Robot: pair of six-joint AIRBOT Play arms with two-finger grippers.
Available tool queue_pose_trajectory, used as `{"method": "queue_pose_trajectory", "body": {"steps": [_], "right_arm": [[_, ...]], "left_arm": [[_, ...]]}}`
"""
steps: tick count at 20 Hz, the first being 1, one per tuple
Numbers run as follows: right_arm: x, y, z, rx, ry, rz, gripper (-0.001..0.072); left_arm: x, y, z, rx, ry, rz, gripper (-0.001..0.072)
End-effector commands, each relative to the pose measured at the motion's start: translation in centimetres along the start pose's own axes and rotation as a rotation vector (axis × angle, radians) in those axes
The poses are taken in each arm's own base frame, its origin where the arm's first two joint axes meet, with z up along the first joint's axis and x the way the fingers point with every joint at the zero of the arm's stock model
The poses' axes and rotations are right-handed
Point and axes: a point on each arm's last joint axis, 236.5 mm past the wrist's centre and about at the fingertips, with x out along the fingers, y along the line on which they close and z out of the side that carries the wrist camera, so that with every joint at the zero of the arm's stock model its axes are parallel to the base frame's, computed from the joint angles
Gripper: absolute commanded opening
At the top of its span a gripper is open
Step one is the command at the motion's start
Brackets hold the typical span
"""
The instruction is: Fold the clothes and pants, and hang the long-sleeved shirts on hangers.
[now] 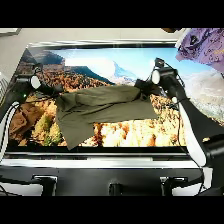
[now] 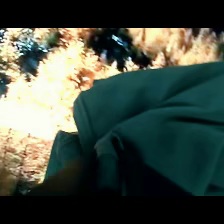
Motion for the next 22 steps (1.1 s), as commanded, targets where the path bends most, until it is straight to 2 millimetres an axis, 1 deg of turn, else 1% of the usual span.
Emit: {"method": "queue_pose_trajectory", "body": {"steps": [1, 2, 3, 4, 6, 7, 8, 9, 10, 11, 12, 15, 17, 20, 22], "right_arm": [[-0.9, 0.7, 0.9, 0.117, 0.104, 0.254, 0.0479], [-2.0, 0.1, 1.2, 0.096, 0.122, 0.296, 0.0545], [-3.3, -1.0, 1.5, 0.067, 0.138, 0.325, 0.0546], [-4.8, -2.7, 1.7, 0.041, 0.149, 0.331, 0.0546], [-7.8, -7.7, 2.2, -0.028, 0.156, 0.306, 0.0551], [-9.0, -10.5, 2.3, -0.029, 0.164, 0.292, 0.0551], [-9.7, -13.0, 2.2, -0.017, 0.182, 0.285, 0.0552], [-9.9, -15.3, 1.8, 0.024, 0.200, 0.279, 0.0552], [-9.7, -16.6, 1.4, 0.076, 0.213, 0.301, 0.0551], [-9.1, -17.4, 0.5, 0.102, 0.226, 0.340, 0.0550], [-8.2, -17.6, -0.6, 0.118, 0.248, 0.374, 0.0550], [-4.5, -17.9, -4.8, 0.178, 0.316, 0.405, 0.0552], [-2.6, -17.2, -7.0, 0.196, 0.335, 0.432, 0.0551], [-0.2, -16.3, -9.5, 0.207, 0.373, 0.442, 0.0551], [1.1, -15.7, -10.3, 0.198, 0.398, 0.437, 0.0552]], "left_arm": [[-0.9, 2.9, 0.8, -0.061, 0.049, 0.036, 0.0437], [-2.3, 4.3, 1.1, -0.064, 0.056, 0.049, 0.0510], [-3.8, 5.8, 1.1, -0.065, 0.059, 0.061, 0.0517], [-5.8, 7.6, 0.9, -0.071, 0.068, 0.077, 0.0516], [-9.2, 10.4, -0.3, -0.099, 0.107, 0.103, 0.0516], [-10.9, 11.4, -0.7, -0.154, 0.101, 0.085, 0.0516], [-12.0, 12.0, -1.0, -0.183, 0.084, 0.067, 0.0516], [-13.1, 12.9, -1.4, -0.204, 0.069, 0.072, 0.0516], [-13.7, 13.6, -2.0, -0.219, 0.063, 0.078, 0.0516], [-14.0, 14.0, -2.5, -0.229, 0.065, 0.082, 0.0516], [-13.9, 14.2, -3.0, -0.233, 0.074, 0.085, 0.0516], [-13.4, 14.2, -3.5, -0.226, 0.097, 0.087, 0.0516], [-13.4, 14.2, -3.5, -0.226, 0.097, 0.087, 0.0515], [-13.4, 14.2, -3.5, -0.226, 0.097, 0.087, 0.0516], [-13.4, 14.2, -3.5, -0.226, 0.098, 0.087, 0.0516]]}}
